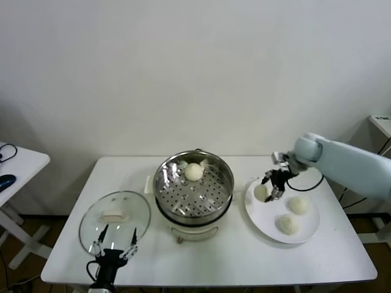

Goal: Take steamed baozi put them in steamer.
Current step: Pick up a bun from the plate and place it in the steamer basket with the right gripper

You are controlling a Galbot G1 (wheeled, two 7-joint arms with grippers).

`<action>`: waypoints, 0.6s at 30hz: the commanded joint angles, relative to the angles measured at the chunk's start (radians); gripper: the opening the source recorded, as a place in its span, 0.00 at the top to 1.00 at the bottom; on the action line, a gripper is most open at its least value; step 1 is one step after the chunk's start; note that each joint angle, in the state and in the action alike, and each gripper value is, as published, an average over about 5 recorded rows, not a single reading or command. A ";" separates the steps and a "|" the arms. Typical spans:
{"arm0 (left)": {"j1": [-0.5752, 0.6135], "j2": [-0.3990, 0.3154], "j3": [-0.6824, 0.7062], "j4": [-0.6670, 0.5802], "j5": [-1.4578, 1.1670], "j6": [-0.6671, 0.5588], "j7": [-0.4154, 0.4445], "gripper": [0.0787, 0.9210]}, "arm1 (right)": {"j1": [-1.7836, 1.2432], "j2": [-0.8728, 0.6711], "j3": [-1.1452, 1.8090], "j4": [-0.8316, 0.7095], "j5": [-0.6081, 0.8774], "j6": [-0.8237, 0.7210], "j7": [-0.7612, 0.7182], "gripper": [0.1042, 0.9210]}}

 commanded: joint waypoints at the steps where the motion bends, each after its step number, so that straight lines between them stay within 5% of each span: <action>1: -0.007 0.001 0.006 0.001 0.002 0.003 0.000 0.12 | 0.345 0.010 -0.225 0.048 0.331 -0.012 0.001 0.26; 18: -0.012 0.016 0.027 -0.037 0.022 0.023 0.001 0.12 | 0.303 0.327 -0.132 0.107 0.435 -0.094 0.083 0.26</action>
